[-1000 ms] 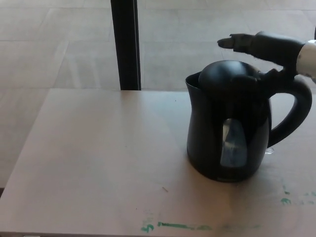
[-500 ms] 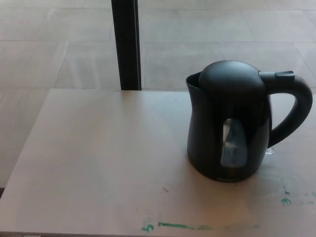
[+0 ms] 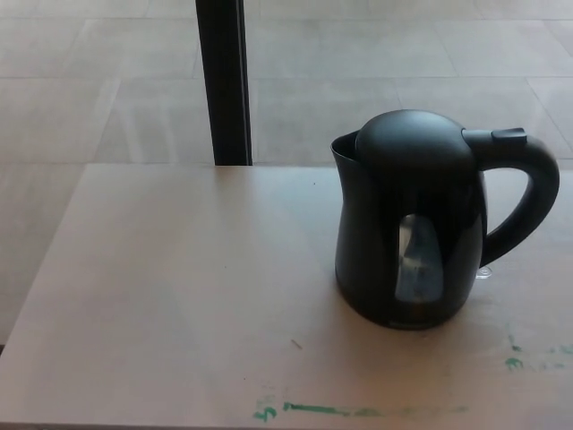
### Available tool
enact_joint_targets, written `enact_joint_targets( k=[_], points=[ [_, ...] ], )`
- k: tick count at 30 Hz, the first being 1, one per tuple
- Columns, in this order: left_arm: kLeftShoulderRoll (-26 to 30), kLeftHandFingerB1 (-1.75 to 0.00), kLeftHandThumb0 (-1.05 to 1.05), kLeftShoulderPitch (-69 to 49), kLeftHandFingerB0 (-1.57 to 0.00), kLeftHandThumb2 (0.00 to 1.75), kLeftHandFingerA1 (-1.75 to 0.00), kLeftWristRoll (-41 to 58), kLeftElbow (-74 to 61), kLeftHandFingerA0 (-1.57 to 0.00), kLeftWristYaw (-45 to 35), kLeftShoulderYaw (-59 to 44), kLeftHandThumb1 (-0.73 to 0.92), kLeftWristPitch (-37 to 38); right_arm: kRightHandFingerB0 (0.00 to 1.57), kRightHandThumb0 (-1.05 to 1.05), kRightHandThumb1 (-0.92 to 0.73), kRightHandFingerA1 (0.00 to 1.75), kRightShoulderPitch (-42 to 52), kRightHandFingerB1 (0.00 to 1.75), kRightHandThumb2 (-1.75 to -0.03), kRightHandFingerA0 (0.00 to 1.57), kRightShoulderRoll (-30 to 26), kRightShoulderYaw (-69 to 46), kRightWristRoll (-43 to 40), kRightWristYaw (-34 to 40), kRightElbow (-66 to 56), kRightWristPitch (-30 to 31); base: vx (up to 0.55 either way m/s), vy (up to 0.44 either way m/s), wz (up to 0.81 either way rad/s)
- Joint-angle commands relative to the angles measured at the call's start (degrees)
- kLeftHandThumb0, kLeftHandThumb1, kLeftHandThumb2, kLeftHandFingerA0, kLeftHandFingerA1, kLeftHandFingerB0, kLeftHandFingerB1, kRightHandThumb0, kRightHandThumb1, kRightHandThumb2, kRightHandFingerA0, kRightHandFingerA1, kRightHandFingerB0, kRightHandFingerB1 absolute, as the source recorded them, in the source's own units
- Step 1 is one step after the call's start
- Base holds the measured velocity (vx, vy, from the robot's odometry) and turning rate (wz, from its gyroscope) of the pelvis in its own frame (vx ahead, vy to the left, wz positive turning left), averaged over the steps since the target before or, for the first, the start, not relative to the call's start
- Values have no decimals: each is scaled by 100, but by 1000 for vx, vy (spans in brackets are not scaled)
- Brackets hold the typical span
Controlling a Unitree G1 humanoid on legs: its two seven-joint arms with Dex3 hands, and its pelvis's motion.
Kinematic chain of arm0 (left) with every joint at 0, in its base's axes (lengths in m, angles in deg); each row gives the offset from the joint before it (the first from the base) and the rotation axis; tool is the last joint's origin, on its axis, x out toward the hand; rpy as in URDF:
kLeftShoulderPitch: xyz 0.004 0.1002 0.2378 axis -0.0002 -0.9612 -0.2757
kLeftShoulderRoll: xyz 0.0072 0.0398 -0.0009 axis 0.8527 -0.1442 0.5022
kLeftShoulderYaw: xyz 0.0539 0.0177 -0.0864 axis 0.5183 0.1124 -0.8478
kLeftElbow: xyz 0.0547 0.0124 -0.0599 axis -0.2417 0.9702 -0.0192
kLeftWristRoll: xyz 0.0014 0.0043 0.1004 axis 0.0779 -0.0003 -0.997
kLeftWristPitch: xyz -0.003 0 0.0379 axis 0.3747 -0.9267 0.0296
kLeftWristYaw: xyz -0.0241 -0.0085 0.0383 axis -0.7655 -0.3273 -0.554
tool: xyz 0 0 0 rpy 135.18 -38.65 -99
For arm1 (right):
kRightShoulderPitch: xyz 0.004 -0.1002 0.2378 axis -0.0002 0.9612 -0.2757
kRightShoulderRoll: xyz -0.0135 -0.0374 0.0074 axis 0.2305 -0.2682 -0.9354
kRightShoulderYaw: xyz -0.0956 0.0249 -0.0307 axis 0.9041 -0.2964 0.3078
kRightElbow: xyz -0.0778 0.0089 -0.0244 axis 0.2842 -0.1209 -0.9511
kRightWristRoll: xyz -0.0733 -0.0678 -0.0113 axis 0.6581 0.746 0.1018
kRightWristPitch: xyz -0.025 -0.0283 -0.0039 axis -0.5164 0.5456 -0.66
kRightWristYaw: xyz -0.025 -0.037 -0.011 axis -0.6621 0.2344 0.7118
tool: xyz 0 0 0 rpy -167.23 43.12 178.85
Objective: The robot uses its right hand to push down on the lid of a kettle kept in the middle of the desk to close it
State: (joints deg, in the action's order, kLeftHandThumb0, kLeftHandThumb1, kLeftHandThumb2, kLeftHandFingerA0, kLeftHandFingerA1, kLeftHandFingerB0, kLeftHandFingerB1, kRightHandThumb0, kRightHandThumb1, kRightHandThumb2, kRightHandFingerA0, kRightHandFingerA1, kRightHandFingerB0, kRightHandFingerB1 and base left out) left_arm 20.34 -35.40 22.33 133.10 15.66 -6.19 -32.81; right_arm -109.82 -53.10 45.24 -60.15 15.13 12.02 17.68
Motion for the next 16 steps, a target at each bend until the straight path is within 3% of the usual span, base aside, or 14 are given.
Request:
enact_joint_targets(
  k=[1,2,6,11,12,13,14,15,16],
  points=[
    [58,-35,-67,-109,-37,60,-54,11,28,-54,86,22,64,-62,20,-96,-84,74,2758,63,-66,18,920,-2539,-1540,1017,605,-857,0,0,0],
    [65,-49,-66,-93,-34,89,-63,49,6,-50,79,-9,51,-101,16,-98,-85,73,3036,61,-67,18,1124,-2621,-1577,1136,797,-1036,0,0,0],
    [74,-48,-68,-89,-31,90,-64,35,-8,-53,74,5,52,-86,17,-100,-86,80,3571,69,-66,24,1704,-2807,-1529,1606,747,-1192,0,0,0],
    [46,-47,-72,-30,-31,88,-64,118,-15,-57,89,-63,53,-138,9,-94,-90,84,3859,70,-67,22,1996,-2953,-1709,1696,1505,-1573,0,0,1],
    [39,-46,-73,-37,-27,87,-64,132,-26,-55,73,-73,52,-131,14,-92,-67,76,3900,66,-109,28,2040,-2980,-1731,1718,1561,-1587,0,0,0],
    [45,-37,-67,-53,-43,59,-58,101,-37,-59,70,-41,64,-124,10,-99,-87,88,3992,74,-66,25,2156,-2990,-1726,1754,1521,-1615,0,0,0],
    [42,-37,-67,-99,-42,59,-59,44,-50,-59,77,13,64,-88,11,-97,-66,78,4117,68,-109,27,2310,-2976,-1711,1761,1442,-1659,0,0,0],
    [19,-37,-67,-141,-42,59,-59,45,-57,-59,79,11,64,-46,11,-97,-66,78,4132,68,-109,27,2324,-2962,-1728,1715,1489,-1707,0,0,0],
    [38,-48,-70,-129,-30,90,-63,49,-57,-51,27,14,53,-53,4,-101,-86,89,4138,76,-65,24,2355,-2946,-1738,1747,1576,-1651,0,0,0]
  ],
)
